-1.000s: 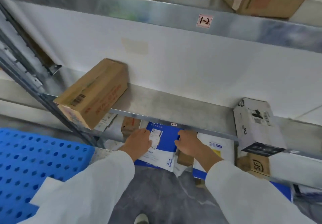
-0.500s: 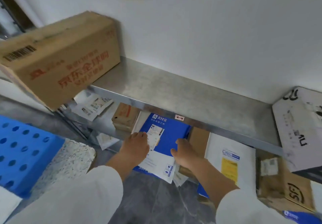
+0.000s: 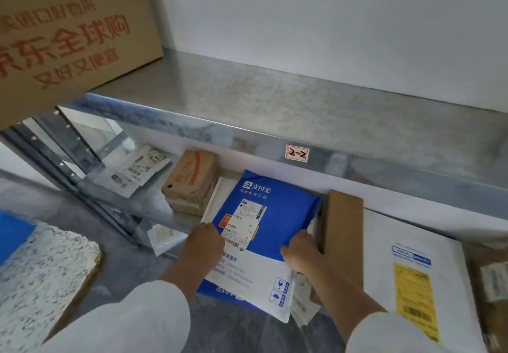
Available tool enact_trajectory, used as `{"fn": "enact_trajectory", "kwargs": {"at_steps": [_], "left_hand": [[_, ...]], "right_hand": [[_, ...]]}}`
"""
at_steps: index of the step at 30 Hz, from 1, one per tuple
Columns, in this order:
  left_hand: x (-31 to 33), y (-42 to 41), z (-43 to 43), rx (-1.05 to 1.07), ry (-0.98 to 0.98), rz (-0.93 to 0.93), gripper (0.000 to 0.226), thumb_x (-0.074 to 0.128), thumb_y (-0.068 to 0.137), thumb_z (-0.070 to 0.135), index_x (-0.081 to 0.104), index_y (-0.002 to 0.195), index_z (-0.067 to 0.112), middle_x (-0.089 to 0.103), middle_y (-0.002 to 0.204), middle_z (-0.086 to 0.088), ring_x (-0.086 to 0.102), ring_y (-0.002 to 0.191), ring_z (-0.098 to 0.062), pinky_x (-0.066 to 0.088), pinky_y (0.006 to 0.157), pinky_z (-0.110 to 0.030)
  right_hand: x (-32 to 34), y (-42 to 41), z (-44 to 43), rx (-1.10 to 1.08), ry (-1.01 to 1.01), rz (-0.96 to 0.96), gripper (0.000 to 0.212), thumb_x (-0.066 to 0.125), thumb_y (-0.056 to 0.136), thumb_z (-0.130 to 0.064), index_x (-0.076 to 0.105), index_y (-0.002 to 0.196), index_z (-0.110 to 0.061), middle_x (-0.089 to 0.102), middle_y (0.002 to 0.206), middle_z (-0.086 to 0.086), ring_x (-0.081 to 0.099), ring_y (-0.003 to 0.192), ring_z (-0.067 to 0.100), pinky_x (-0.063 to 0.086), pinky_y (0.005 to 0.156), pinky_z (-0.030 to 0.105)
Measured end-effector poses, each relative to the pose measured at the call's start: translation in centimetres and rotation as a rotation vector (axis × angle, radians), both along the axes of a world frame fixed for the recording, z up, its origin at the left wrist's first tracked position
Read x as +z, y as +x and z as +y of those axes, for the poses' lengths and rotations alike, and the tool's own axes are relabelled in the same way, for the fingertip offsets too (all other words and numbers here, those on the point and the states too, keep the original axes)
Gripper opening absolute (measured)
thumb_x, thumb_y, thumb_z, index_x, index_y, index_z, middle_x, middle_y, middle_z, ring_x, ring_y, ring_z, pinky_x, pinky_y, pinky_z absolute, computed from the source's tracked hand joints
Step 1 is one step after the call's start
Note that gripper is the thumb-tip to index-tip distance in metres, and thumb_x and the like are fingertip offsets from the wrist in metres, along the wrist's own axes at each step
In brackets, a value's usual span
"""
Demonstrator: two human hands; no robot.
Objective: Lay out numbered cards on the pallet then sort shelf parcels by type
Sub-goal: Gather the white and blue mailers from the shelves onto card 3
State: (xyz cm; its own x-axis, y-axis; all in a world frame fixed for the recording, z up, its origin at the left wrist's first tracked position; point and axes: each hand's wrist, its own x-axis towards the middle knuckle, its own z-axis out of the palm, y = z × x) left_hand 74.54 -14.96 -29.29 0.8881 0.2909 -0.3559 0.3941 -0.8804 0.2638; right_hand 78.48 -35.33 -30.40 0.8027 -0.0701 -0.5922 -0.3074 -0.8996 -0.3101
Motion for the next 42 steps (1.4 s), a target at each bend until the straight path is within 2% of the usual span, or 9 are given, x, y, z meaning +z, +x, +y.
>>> {"fn": "enact_trajectory", "kwargs": {"at_steps": [6, 14, 18, 25, 28, 33, 36, 38, 42], "left_hand": [[-3.2, 0.2, -1.0, 0.146, 0.143, 0.016, 0.05, 0.033, 0.1, 0.041, 0.037, 0.131, 0.001, 0.047, 0.129, -0.014, 0.051, 0.115, -0.027, 0.042, 0.099, -0.036], [-2.6, 1.5, -1.0, 0.459, -0.101, 0.031, 0.049, 0.041, 0.1, 0.039, 0.049, 0.124, -0.003, 0.052, 0.124, -0.021, 0.052, 0.113, -0.034, 0.043, 0.092, -0.041], [-1.2, 1.0, -0.3, 0.537, -0.289, -0.053, 0.035, 0.045, 0.101, 0.03, 0.055, 0.114, -0.001, 0.062, 0.112, -0.019, 0.058, 0.091, -0.03, 0.045, 0.072, -0.037], [-0.3, -2.0, -0.3, 0.718, -0.478, -0.013, 0.021, 0.051, 0.096, 0.014, 0.059, 0.103, -0.005, 0.055, 0.079, -0.011, 0.046, 0.056, -0.014, 0.034, 0.045, -0.023], [0.0, -3.5, -0.1, 0.724, -0.467, -0.007, 0.023, 0.05, 0.095, 0.012, 0.053, 0.075, 0.003, 0.05, 0.067, -0.007, 0.046, 0.056, -0.015, 0.039, 0.054, -0.026], [0.3, -4.9, 0.2, 0.796, -0.616, -0.03, 0.024, 0.051, 0.094, 0.011, 0.053, 0.07, 0.009, 0.064, 0.086, -0.018, 0.064, 0.082, -0.031, 0.055, 0.082, -0.042], [1.3, -5.5, 0.2, 0.874, -0.745, 0.012, 0.029, 0.048, 0.096, 0.012, 0.046, 0.067, 0.013, 0.055, 0.076, -0.01, 0.055, 0.067, -0.021, 0.05, 0.061, -0.03], [2.2, -6.0, 0.2, 0.937, -0.848, 0.033, 0.023, 0.05, 0.096, 0.015, 0.05, 0.074, 0.008, 0.051, 0.073, -0.008, 0.048, 0.063, -0.018, 0.046, 0.058, -0.027], [4.3, -7.9, 1.1, 0.895, -1.098, 0.09, 0.013, 0.055, 0.093, 0.007, 0.065, 0.097, 0.0, 0.063, 0.085, -0.011, 0.054, 0.081, -0.025, 0.047, 0.083, -0.042]], "right_hand": [[-1.3, -0.1, 1.1, -0.023, 0.086, -0.12, 0.073, 0.04, 0.1, -0.035, -0.003, 0.152, -0.007, 0.025, 0.147, 0.013, 0.034, 0.132, 0.03, 0.035, 0.104, 0.037], [-0.8, -1.2, 1.4, -0.262, 0.242, -0.006, 0.09, 0.055, 0.092, -0.046, -0.011, 0.152, -0.032, 0.027, 0.146, 0.015, 0.041, 0.129, 0.033, 0.045, 0.098, 0.04], [-0.7, -1.9, 1.9, -0.425, 0.375, -0.05, 0.077, 0.056, 0.093, -0.04, 0.007, 0.152, -0.031, 0.039, 0.144, 0.01, 0.053, 0.118, 0.03, 0.049, 0.082, 0.033], [-0.2, -3.1, 1.6, -0.455, 0.429, 0.017, 0.078, 0.063, 0.085, -0.04, 0.016, 0.147, -0.04, 0.05, 0.133, 0.009, 0.058, 0.106, 0.028, 0.054, 0.088, 0.045], [0.5, -4.5, 1.9, -0.475, 0.484, 0.045, 0.079, 0.065, 0.088, -0.034, 0.016, 0.148, -0.035, 0.046, 0.138, 0.008, 0.058, 0.108, 0.028, 0.054, 0.088, 0.042], [0.9, -7.3, 3.0, -0.633, 0.574, -0.057, 0.076, 0.068, 0.084, -0.041, 0.024, 0.145, -0.027, 0.049, 0.138, 0.0, 0.053, 0.12, 0.028, 0.047, 0.1, 0.048], [-1.9, -8.0, 2.9, -0.66, 0.562, -0.018, 0.108, 0.062, 0.048, -0.08, 0.023, 0.14, -0.037, 0.047, 0.137, -0.003, 0.044, 0.125, 0.03, 0.039, 0.104, 0.053], [-1.4, -8.4, 2.7, -0.679, 0.589, 0.041, 0.122, 0.062, 0.036, -0.088, 0.026, 0.14, -0.034, 0.047, 0.137, -0.002, 0.044, 0.127, 0.029, 0.039, 0.105, 0.052], [2.7, -10.2, 2.7, -0.816, 0.674, 0.172, 0.109, 0.068, 0.069, -0.068, 0.017, 0.148, -0.014, 0.042, 0.143, 0.005, 0.044, 0.129, 0.029, 0.038, 0.107, 0.045]]}}
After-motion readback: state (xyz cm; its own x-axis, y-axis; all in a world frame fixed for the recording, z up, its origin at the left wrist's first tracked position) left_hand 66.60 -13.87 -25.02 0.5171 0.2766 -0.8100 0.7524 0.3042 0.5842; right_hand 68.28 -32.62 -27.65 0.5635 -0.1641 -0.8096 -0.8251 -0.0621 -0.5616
